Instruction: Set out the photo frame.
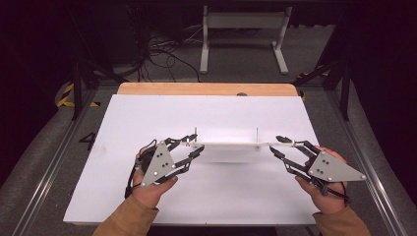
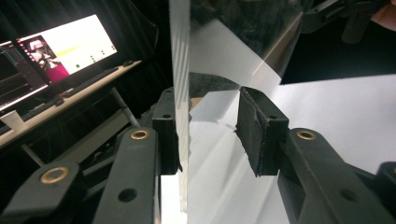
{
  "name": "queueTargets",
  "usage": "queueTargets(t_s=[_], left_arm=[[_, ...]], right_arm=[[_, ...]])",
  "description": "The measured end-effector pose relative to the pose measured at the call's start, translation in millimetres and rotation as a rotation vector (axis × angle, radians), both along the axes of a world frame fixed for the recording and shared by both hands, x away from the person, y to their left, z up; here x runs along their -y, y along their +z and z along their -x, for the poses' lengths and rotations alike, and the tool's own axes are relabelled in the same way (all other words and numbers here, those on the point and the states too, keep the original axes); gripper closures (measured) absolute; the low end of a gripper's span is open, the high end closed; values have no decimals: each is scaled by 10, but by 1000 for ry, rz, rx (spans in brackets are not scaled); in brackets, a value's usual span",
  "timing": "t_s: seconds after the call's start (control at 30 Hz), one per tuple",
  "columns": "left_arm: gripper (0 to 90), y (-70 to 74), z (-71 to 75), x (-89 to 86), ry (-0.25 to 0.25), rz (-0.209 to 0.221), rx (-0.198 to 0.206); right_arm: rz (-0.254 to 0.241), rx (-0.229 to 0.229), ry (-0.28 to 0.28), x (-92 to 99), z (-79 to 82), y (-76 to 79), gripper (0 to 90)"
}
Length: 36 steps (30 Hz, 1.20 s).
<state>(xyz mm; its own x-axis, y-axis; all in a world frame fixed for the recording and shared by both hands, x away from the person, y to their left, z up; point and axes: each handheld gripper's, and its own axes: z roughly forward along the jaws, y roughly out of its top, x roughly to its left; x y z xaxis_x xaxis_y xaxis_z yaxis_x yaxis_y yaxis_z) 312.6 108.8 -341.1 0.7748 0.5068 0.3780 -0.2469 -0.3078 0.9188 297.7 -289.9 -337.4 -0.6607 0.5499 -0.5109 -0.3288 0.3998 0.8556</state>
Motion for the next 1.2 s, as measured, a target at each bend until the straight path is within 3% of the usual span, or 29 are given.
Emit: queueTargets(t_s=[0.3,0.47,0.6,0.63,0.8,1.2], left_arm=[[597,248,157,-202,-6,34,-25],[586,326,190,-317,-1,42,-60],[584,320,177,-365,-5,54,-102],[578,305,143,-384,-8,60,-128],[552,250,40,-409,-2,93,-176],[592,268,24,-371,7,104,-174]], right_arm=[[-54,-50,58,-155,118,221,653],[-79,-108,88,-268,131,282,669],[-82,-130,97,-306,139,297,672],[-85,-146,100,-328,130,301,673],[-89,-172,102,-374,80,286,683],[-135,-209,120,-328,-149,295,636]])
